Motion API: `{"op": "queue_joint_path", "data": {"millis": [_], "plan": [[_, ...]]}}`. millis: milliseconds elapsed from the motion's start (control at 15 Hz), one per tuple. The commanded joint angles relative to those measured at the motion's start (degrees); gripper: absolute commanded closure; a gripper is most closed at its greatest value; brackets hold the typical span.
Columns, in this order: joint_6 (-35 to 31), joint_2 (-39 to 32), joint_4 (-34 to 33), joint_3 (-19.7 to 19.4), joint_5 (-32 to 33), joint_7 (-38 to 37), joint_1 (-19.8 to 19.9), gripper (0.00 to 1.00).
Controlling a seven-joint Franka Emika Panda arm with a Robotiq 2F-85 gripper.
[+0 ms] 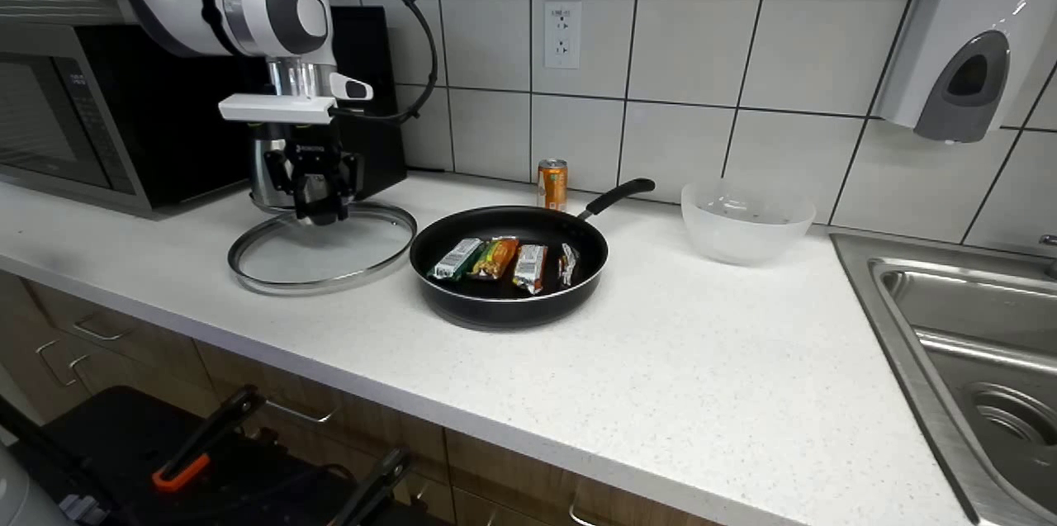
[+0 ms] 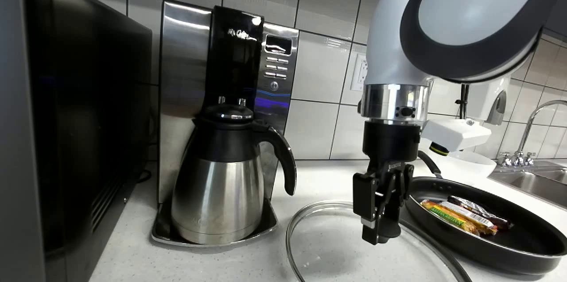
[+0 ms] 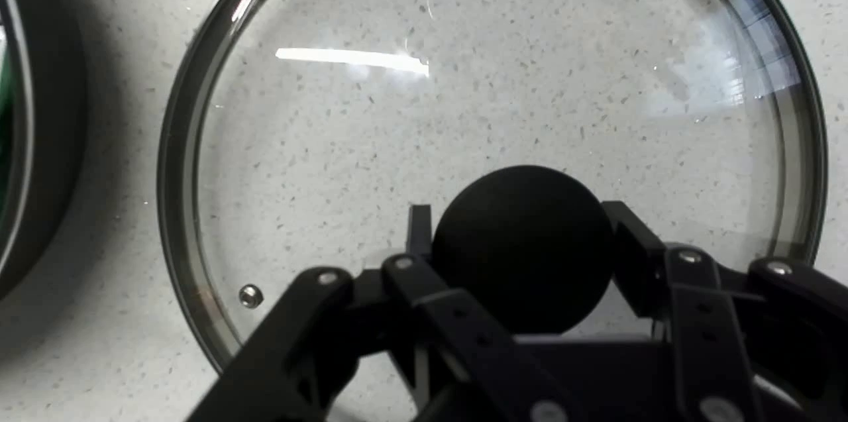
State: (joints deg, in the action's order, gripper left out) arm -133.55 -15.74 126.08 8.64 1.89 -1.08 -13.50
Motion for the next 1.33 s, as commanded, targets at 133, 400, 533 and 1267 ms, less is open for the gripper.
{"op": "queue_joint_path", "data": {"millis": [133,400,533,1267], "plan": [[5.4,6.8,0.5,1.3,-0.8,1.1,0.8,0.61],[7.8,8.8,-0.1,1.3,-0.5,1.9,1.0,0.61],[8.8,9.7,-0.3,1.1,-0.2,2.3,1.2,0.61],[9.2,15.0,3.5,-2.0,0.0,7.2,5.6,0.61]]}}
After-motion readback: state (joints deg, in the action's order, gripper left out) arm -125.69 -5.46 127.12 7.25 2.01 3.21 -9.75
